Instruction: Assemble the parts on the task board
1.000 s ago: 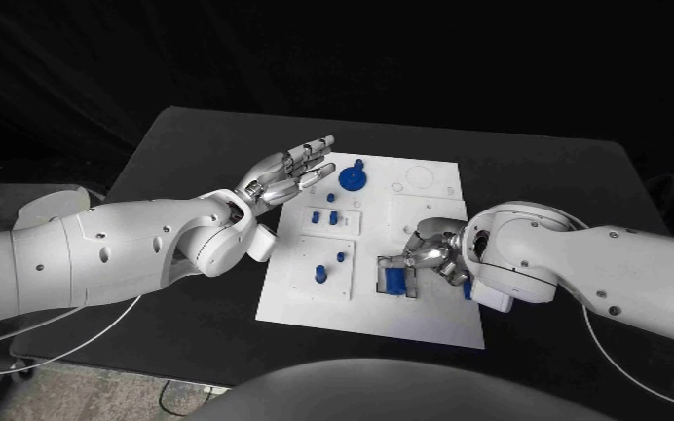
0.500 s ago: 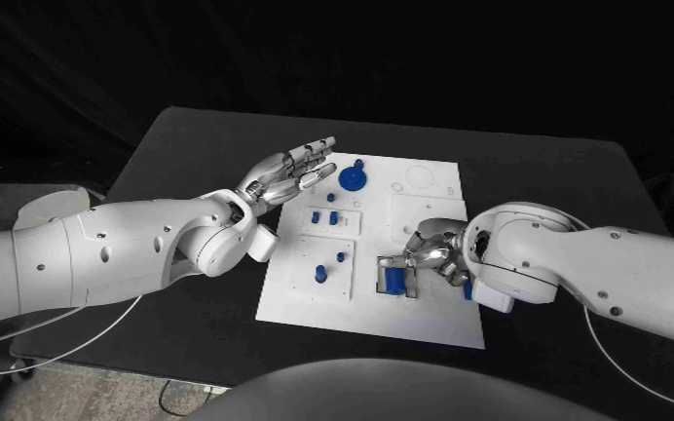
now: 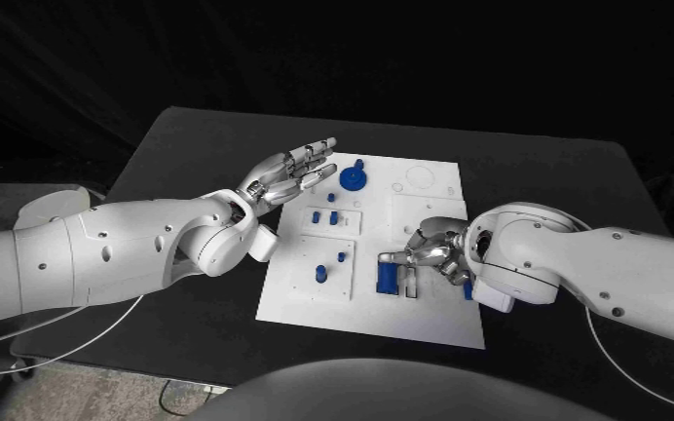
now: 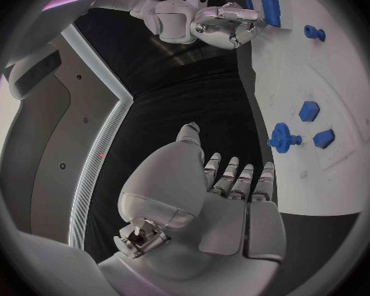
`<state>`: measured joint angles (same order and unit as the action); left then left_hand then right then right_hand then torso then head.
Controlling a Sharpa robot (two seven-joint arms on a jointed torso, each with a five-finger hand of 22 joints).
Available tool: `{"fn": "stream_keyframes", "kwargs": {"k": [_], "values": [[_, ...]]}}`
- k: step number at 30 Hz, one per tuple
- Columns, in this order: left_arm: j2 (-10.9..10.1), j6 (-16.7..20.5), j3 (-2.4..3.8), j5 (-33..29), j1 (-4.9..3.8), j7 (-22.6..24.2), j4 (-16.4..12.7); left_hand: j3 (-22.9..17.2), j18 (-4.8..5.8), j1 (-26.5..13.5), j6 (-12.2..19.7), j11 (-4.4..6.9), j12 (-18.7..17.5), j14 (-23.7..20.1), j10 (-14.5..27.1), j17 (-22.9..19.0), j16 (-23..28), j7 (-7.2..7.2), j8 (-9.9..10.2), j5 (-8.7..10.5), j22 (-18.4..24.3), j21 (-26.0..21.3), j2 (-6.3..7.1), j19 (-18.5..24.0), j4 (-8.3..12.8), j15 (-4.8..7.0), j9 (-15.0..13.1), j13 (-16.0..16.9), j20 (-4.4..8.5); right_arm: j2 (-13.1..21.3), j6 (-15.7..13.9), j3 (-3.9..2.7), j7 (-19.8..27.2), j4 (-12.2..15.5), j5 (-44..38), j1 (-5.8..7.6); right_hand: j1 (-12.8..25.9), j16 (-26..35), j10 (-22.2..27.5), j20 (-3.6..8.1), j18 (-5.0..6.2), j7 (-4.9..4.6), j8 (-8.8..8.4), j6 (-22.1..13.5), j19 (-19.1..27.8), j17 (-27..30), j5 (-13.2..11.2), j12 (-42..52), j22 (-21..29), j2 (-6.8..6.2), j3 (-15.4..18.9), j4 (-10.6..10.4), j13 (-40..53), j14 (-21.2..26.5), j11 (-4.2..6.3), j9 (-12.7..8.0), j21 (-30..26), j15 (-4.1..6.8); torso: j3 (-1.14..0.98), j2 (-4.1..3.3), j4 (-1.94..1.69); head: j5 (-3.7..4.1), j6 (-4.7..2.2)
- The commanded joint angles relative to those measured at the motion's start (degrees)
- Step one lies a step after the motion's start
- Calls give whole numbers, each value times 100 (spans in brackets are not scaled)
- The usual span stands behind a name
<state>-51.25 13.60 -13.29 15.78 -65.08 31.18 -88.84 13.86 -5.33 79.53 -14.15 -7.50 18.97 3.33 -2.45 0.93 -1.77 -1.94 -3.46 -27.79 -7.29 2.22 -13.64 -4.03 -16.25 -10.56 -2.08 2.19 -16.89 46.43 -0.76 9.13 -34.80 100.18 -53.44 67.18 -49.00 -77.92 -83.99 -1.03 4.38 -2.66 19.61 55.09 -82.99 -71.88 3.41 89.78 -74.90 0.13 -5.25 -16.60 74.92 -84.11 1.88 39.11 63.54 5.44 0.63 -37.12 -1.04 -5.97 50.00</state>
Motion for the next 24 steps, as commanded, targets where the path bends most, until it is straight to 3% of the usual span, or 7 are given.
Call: {"fn": "stream_keyframes", "kwargs": {"k": [1,12,18,24], "values": [[9,-113,2,-14,8,33,-4,-43,81,65,-44,-22,24,35,-21,7,-28,-27,-28,-51,9,24,-7,-27,-3,3,-7,8,3,29,-109,12,-90,-34,-47,-14,109,23,-601,-4,61,39,130,108,11,-20,41,22,-848,34,126,2,1508,-277,10,80,-34,-8,1,0,-1,-8,0],[5,-115,2,-15,9,29,-6,-57,85,95,-73,-19,32,38,-25,7,-30,-47,-43,-83,10,25,-7,-29,3,2,-10,8,3,74,-214,11,-24,-3,-39,-14,167,6,-601,23,56,81,311,140,-2,-45,108,22,-854,77,362,2,1508,-284,45,237,-23,25,2,-1,0,-22,0],[1,-116,2,-14,9,33,-11,-68,88,117,-100,-15,39,42,-28,8,-34,-64,-56,-106,4,28,-8,-36,7,1,-14,9,3,215,-327,-2,162,134,-39,-3,-10,-25,-601,49,50,117,490,138,-23,-82,225,22,-867,125,487,31,1508,-295,77,401,18,48,3,1,-2,-39,0],[-12,-105,2,-15,9,29,-9,-71,88,124,-111,-14,43,44,-29,9,-35,-67,-61,-116,5,29,-7,-37,8,0,-15,9,3,555,-242,-17,139,374,-63,216,-488,-32,-601,64,41,128,639,4,-35,-86,550,22,-875,150,568,169,1508,-296,89,562,44,64,4,3,1,-37,0]]}}
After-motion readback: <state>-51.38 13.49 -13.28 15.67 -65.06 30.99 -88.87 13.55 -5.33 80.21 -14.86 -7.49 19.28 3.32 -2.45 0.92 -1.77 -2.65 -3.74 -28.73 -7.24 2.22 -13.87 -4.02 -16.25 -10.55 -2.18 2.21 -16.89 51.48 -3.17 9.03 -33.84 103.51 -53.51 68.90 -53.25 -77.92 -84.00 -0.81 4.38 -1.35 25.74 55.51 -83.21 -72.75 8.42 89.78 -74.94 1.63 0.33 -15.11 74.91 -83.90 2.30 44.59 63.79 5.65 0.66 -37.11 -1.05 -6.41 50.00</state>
